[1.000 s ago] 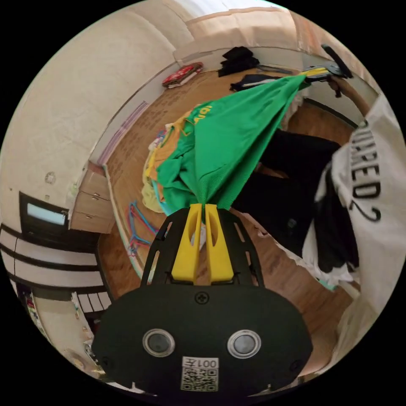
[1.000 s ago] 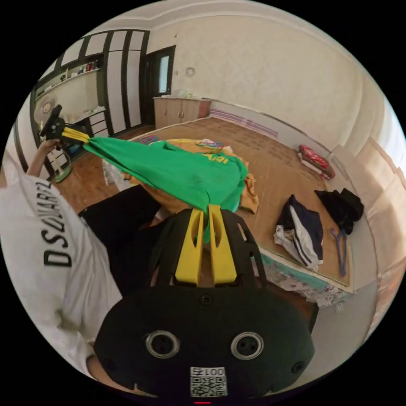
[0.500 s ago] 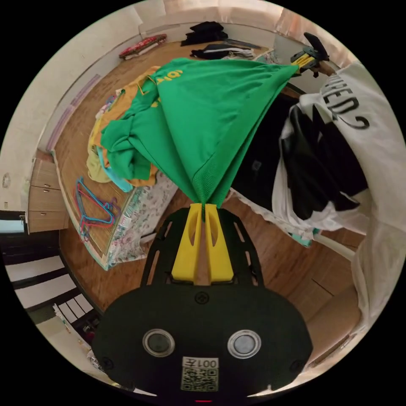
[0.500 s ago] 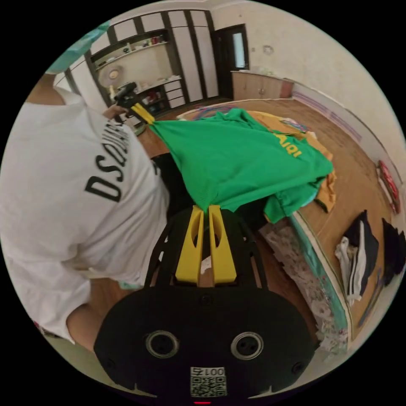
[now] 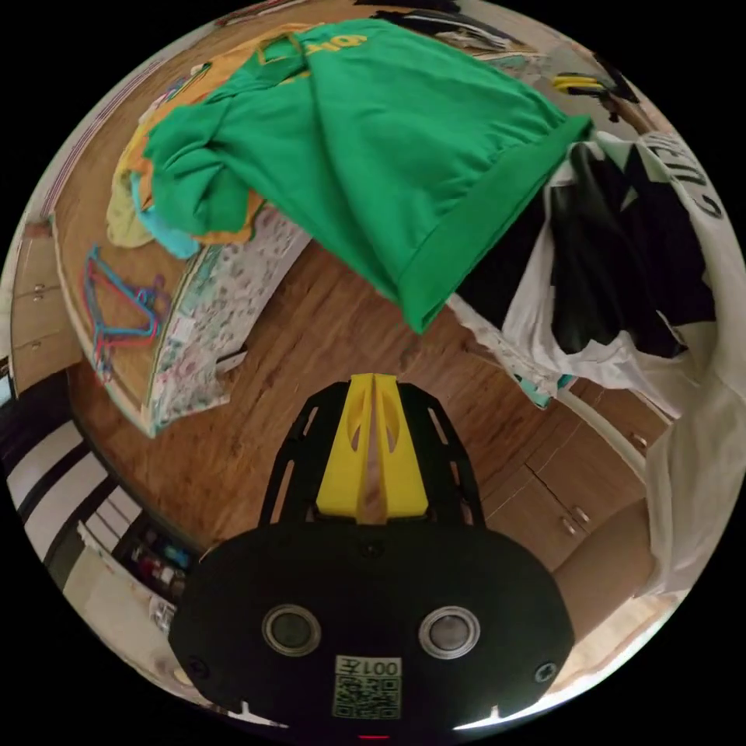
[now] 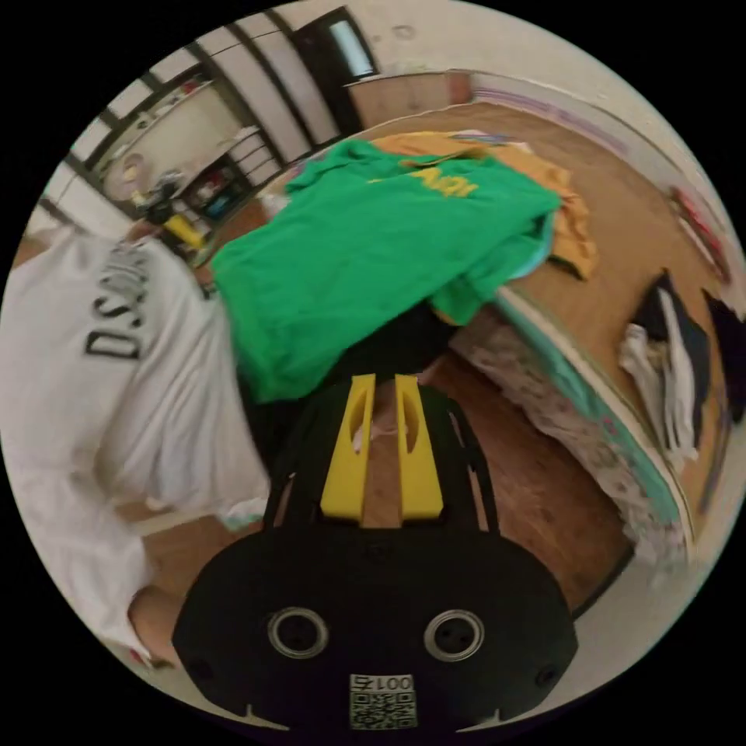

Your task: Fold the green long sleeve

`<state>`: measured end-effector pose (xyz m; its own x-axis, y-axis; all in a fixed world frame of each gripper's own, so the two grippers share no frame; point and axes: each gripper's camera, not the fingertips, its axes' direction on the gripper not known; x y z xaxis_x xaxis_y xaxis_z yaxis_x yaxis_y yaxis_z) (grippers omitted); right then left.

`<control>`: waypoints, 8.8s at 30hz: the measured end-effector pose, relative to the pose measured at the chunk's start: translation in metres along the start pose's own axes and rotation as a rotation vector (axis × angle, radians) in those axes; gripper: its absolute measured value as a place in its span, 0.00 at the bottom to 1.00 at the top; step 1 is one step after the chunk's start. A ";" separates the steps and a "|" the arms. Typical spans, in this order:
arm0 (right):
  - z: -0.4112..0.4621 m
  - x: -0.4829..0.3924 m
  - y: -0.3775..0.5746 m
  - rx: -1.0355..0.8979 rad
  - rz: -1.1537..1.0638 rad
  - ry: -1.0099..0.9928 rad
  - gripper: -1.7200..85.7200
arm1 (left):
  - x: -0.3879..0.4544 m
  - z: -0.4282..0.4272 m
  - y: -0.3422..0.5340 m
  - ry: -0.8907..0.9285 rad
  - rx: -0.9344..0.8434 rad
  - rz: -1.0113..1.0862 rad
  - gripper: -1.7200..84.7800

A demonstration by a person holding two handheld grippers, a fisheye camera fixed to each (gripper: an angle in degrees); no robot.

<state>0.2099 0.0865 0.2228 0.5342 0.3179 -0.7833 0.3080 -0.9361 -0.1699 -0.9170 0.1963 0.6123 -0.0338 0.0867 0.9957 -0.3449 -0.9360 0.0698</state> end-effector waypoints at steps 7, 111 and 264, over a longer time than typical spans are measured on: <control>0.043 0.066 -0.060 0.176 0.224 0.178 0.13 | -0.004 -0.056 -0.072 -0.158 0.368 -0.040 0.01; 0.103 -0.170 -0.191 0.147 -0.320 -0.167 0.03 | 0.216 -0.083 -0.154 -0.116 0.641 0.062 0.09; 0.419 -0.281 -0.526 0.010 -0.897 0.121 0.17 | -0.196 0.133 -0.137 -0.114 0.616 -0.526 0.12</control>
<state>-0.4321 0.4271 0.2813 0.1759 0.9419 -0.2861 0.6417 -0.3301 -0.6923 -0.7385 0.2626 0.4156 0.0963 0.5627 0.8210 0.2894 -0.8051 0.5178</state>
